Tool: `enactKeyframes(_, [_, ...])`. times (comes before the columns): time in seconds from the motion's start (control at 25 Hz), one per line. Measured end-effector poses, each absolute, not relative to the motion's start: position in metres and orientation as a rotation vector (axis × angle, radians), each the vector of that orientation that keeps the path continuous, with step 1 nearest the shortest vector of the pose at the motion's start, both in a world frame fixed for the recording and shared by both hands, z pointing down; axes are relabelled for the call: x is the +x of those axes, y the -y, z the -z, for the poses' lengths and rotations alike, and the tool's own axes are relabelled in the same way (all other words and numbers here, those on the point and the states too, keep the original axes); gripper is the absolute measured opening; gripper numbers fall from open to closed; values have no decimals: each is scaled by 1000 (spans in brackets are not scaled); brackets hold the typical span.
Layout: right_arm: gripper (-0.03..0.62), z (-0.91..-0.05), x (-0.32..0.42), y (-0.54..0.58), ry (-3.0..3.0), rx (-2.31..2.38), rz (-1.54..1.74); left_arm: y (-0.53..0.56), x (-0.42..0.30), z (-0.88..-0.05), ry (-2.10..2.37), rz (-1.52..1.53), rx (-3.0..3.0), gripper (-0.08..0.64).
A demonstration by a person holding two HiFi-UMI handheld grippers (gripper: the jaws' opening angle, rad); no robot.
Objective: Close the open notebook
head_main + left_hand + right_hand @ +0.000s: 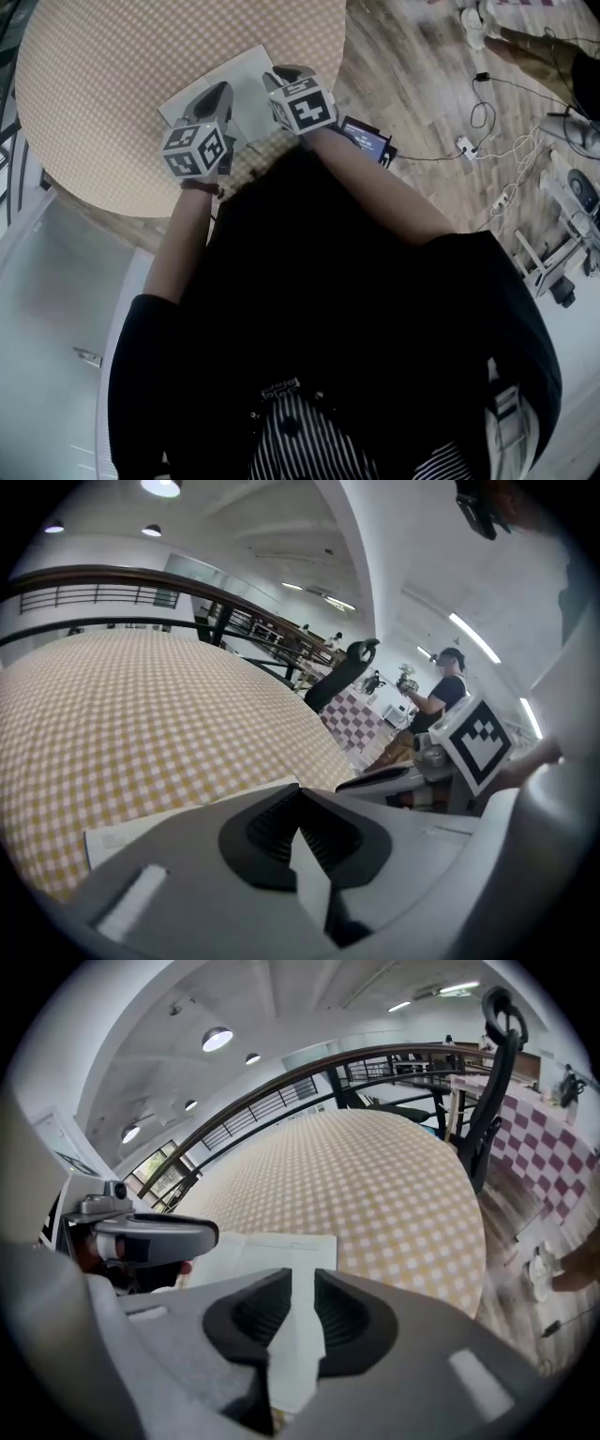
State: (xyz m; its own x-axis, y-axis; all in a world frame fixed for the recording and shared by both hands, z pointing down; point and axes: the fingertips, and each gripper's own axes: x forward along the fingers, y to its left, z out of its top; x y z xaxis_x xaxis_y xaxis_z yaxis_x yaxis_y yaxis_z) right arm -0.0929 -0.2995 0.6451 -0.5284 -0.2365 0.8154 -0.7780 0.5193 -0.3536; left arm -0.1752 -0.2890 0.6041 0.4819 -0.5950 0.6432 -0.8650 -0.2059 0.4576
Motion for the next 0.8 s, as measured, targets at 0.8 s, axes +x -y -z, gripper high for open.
enactKeyframes(0.8, [199,-708,-79,247,1828,640,-1019,237,-170,-695,986,-658,1844,-9])
